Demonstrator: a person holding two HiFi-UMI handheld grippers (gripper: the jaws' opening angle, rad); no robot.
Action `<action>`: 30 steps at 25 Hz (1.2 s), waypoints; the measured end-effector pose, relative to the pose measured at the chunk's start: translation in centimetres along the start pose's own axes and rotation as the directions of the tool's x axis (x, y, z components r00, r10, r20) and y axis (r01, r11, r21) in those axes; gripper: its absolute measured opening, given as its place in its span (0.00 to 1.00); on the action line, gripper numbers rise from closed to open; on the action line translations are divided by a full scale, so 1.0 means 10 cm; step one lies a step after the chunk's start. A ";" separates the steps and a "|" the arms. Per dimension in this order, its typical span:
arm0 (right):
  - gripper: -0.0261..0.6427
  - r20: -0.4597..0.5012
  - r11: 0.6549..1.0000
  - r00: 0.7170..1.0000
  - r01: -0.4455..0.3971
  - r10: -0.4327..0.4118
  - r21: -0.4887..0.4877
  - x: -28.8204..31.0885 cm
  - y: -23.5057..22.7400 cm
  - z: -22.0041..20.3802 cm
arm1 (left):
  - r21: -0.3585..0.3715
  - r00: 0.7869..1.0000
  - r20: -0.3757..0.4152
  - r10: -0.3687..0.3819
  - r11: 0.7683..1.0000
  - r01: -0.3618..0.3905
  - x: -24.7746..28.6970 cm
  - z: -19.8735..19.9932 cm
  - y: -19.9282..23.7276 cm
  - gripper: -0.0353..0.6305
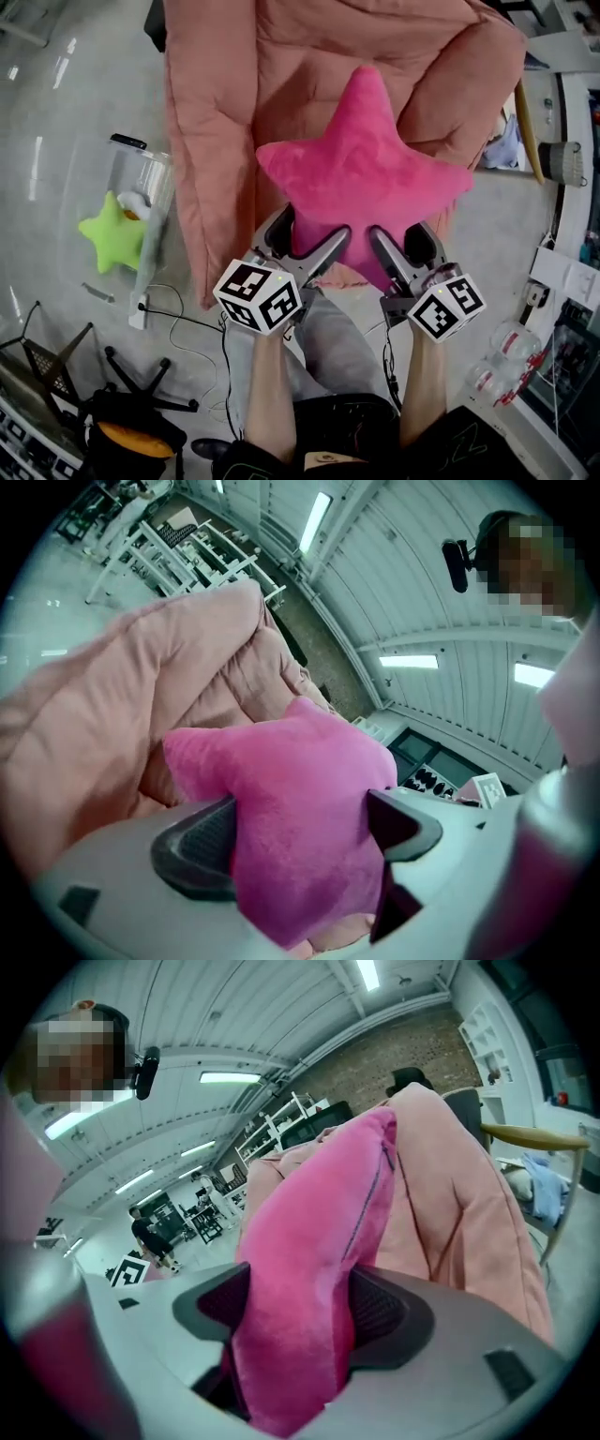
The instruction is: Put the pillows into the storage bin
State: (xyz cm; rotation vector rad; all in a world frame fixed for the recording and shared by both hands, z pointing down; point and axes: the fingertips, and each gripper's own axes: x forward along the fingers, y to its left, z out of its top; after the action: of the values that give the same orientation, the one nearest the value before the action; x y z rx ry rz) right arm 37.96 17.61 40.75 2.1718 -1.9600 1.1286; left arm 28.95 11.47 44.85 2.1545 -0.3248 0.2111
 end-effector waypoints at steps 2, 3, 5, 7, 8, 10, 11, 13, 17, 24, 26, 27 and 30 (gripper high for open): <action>0.53 0.001 0.999 0.999 -0.046 0.046 -0.010 0.07 0.21 0.09 | 0.013 0.999 0.035 0.029 0.999 -0.030 -0.18 0.18 0.00 0.70; 0.53 0.001 0.997 0.997 -0.075 0.075 -0.015 0.12 0.32 0.13 | 0.021 0.997 0.056 0.047 0.999 -0.048 -0.29 0.28 0.01 0.70; 0.53 -0.004 0.990 0.991 -0.135 0.135 -0.027 0.24 0.57 0.20 | 0.033 0.992 0.097 0.083 0.996 -0.086 -0.52 0.47 0.05 0.70; 0.53 -0.014 0.981 0.982 -0.190 0.190 -0.042 0.36 0.84 0.23 | 0.038 0.984 0.137 0.115 0.992 -0.121 -0.77 0.63 0.13 0.70; 0.53 -0.021 0.975 0.976 -0.215 0.215 -0.049 0.43 0.98 0.23 | 0.037 0.979 0.156 0.131 0.990 -0.138 -0.90 0.70 0.17 0.70; 0.53 -0.043 0.963 0.965 -0.262 0.260 -0.059 0.55 1.28 0.21 | 0.026 0.967 0.193 0.165 0.985 -0.173 -1.18 0.82 0.27 0.70; 0.53 -0.057 0.957 0.958 -0.283 0.280 -0.061 0.60 1.43 0.19 | 0.017 0.960 0.210 0.183 0.982 -0.190 -1.33 0.87 0.32 0.70; 0.53 -0.087 0.941 0.942 -0.331 0.325 -0.066 0.73 1.75 0.12 | -0.001 0.943 0.247 0.223 0.973 -0.230 -1.65 0.96 0.43 0.70; 0.53 -0.158 0.896 0.891 -0.440 0.426 -0.068 1.07 2.46 -0.13 | -0.049 0.890 0.327 0.319 0.946 -0.321 -2.39 1.10 0.78 0.71; 0.54 -0.312 0.839 0.799 -0.544 0.513 -0.014 1.77 3.48 -0.79 | -0.184 0.802 0.377 0.464 0.886 -0.426 -3.47 1.14 1.58 0.71; 0.54 -0.342 0.828 0.776 -0.561 0.529 0.007 1.97 3.72 -0.96 | -0.211 0.787 0.371 0.494 0.870 -0.446 -3.71 1.16 1.82 0.71; 0.54 -0.355 0.823 0.767 -0.567 0.535 0.017 2.08 3.83 -1.05 | -0.222 0.782 0.365 0.505 0.863 -0.454 -3.82 1.17 1.95 0.71; 0.55 -0.392 0.813 0.739 -0.581 0.548 0.042 2.38 4.11 -1.33 | -0.255 0.768 0.351 0.536 0.844 -0.472 -4.11 1.17 2.32 0.71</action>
State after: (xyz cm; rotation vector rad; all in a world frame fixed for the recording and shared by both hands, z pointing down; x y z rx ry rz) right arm -5.24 -5.88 44.26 1.1747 -2.4627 1.3637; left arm -16.97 -4.52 45.21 1.9007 -1.1424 0.0256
